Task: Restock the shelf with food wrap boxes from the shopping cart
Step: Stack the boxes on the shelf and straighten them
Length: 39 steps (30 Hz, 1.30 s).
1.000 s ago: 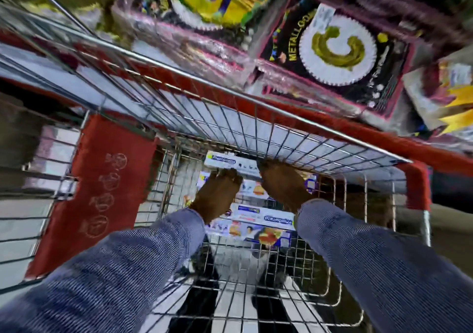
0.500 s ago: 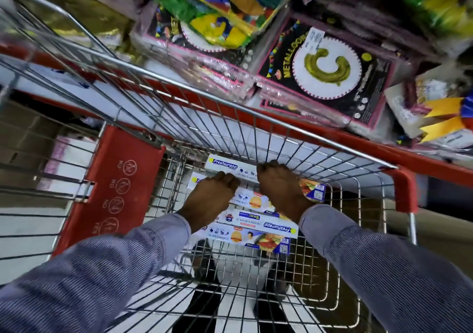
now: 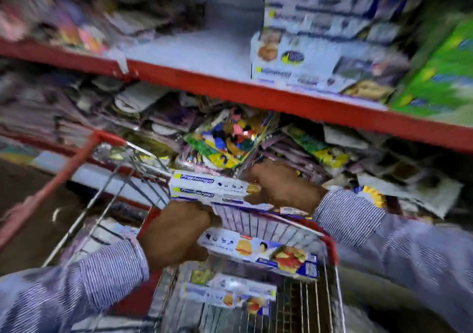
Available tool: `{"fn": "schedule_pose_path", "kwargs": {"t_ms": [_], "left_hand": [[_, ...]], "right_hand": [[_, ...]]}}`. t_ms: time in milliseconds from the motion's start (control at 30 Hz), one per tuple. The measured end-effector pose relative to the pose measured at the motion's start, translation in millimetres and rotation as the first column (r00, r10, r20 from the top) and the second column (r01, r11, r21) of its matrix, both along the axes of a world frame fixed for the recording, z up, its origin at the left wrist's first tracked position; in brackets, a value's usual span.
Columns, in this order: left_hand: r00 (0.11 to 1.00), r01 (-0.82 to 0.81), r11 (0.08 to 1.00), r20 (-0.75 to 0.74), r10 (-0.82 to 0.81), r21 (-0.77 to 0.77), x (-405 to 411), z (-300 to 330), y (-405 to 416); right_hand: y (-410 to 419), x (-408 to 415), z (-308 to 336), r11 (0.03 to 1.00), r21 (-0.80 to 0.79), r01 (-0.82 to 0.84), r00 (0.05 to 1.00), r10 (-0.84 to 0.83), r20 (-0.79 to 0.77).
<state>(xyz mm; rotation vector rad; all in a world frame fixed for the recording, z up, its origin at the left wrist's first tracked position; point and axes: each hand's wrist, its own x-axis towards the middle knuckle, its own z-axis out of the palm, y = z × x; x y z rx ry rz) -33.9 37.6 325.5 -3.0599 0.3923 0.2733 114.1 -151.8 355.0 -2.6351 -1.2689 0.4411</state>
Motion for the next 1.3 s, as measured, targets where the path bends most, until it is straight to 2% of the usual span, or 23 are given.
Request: {"fn": "schedule_pose_path", "kwargs": {"t_ms": [100, 233, 367, 467, 633, 867, 1067, 1300], "left_hand": [[0.989, -0.037, 0.999, 0.146, 0.031, 0.04, 13.9, 70.4, -1.1], [0.966, -0.034, 0.999, 0.257, 0.042, -0.035, 38.3, 141.3, 2.8], [0.942, 0.013, 0.998, 0.335, 0.007, -0.058, 64.4, 185.3, 9.4], [0.937, 0.039, 0.996, 0.349, -0.009, -0.08, 94.1, 213.6, 8.0], [0.929, 0.085, 0.99, 0.369, -0.038, -0.112, 138.7, 232.4, -6.1], [0.908, 0.156, 0.976, 0.411, -0.079, -0.155, 194.8, 242.4, -32.8], [0.915, 0.119, 0.97, 0.403, -0.025, -0.21, 228.9, 239.2, -32.2], [0.922, 0.084, 0.98, 0.386, -0.009, -0.178, 256.7, 241.1, -26.9]], "right_hand": [[1.0, 13.5, 79.6, 0.999, 0.012, -0.039, 0.992, 0.037, 0.123], [-4.1, 26.1, 169.7, 0.995, 0.081, -0.051, 0.973, 0.032, 0.229], [-11.0, 40.4, 219.9, 0.994, 0.108, -0.012, 0.96, -0.019, 0.28], [-20.4, 54.4, 244.3, 0.986, 0.153, 0.061, 0.961, -0.1, 0.257], [-33.9, 88.1, 254.7, 0.965, 0.176, 0.195, 0.942, -0.234, 0.24], [-43.5, 167.8, 252.2, 0.942, 0.104, 0.319, 0.896, -0.335, 0.293], [-43.7, 217.3, 239.1, 0.952, 0.067, 0.299, 0.901, -0.304, 0.308], [-51.8, 241.8, 218.2, 0.957, 0.055, 0.284, 0.899, -0.286, 0.331]]}}
